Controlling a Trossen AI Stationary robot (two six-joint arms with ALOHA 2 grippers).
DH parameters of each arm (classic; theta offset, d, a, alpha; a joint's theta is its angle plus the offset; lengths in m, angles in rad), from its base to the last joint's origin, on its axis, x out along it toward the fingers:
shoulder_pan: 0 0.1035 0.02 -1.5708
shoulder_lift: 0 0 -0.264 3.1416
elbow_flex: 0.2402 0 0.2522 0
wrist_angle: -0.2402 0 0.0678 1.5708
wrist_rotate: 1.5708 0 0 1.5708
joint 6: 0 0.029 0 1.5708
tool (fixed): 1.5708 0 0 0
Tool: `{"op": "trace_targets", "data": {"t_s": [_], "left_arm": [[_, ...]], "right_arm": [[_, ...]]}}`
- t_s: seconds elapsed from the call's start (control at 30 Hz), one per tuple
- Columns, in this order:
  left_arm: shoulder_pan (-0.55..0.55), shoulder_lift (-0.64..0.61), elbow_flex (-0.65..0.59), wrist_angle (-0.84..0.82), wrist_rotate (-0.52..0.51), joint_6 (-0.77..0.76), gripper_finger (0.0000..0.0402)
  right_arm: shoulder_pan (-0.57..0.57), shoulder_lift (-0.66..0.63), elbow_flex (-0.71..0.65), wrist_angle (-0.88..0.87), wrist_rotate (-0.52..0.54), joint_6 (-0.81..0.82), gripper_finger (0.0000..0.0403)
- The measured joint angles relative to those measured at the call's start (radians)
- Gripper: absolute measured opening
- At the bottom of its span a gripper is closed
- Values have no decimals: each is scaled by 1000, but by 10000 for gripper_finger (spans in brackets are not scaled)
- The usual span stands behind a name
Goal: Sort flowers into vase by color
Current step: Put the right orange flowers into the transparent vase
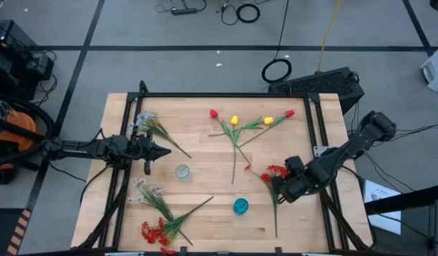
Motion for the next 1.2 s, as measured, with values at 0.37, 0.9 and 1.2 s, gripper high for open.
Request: {"op": "trace_targets", "data": {"t_s": [0.37, 0.9, 1.2], "left_arm": [[0, 0, 0, 0, 0, 0, 6], [0, 0, 0, 0, 0, 0, 6], [0, 0, 0, 0, 0, 0, 6]], "right_arm": [[8, 85, 0, 18, -36, -3, 56], [6, 211, -5, 162, -52, -35, 198], [-12, 247, -71, 267, -53, -39, 236]]}}
